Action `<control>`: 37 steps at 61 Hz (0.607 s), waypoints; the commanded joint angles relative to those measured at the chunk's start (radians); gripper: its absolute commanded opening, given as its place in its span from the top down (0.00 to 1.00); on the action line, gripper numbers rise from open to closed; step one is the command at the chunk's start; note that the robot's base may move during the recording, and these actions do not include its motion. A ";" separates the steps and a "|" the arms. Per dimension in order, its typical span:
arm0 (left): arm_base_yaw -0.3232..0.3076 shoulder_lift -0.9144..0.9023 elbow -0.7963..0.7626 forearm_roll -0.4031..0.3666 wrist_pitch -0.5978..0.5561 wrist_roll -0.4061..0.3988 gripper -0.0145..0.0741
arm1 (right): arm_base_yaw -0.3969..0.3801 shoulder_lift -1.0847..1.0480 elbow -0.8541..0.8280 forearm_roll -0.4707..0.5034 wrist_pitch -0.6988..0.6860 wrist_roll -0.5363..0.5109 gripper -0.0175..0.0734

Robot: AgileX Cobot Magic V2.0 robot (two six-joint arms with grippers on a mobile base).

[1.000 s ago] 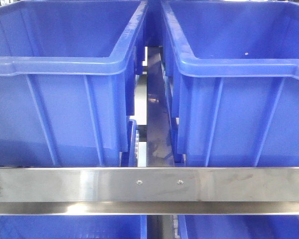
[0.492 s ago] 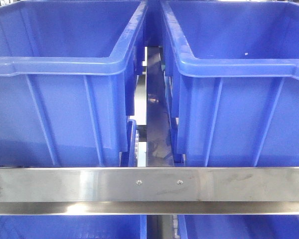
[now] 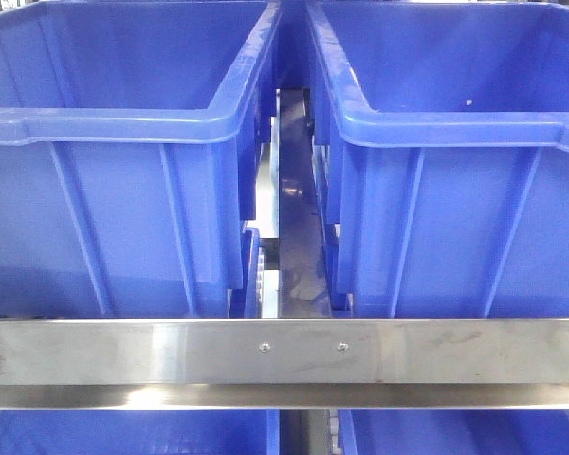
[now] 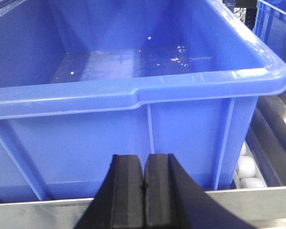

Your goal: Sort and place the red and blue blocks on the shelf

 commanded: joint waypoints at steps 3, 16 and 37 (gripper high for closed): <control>0.000 0.000 -0.029 0.005 -0.076 -0.003 0.69 | -0.008 -0.020 -0.020 -0.013 -0.078 -0.003 0.76; 0.000 -0.009 -0.029 0.023 -0.071 -0.003 0.69 | -0.008 -0.020 -0.020 -0.013 -0.078 -0.003 0.76; 0.002 -0.313 0.133 0.035 -0.055 -0.005 0.69 | -0.008 -0.020 -0.020 -0.013 -0.078 -0.003 0.76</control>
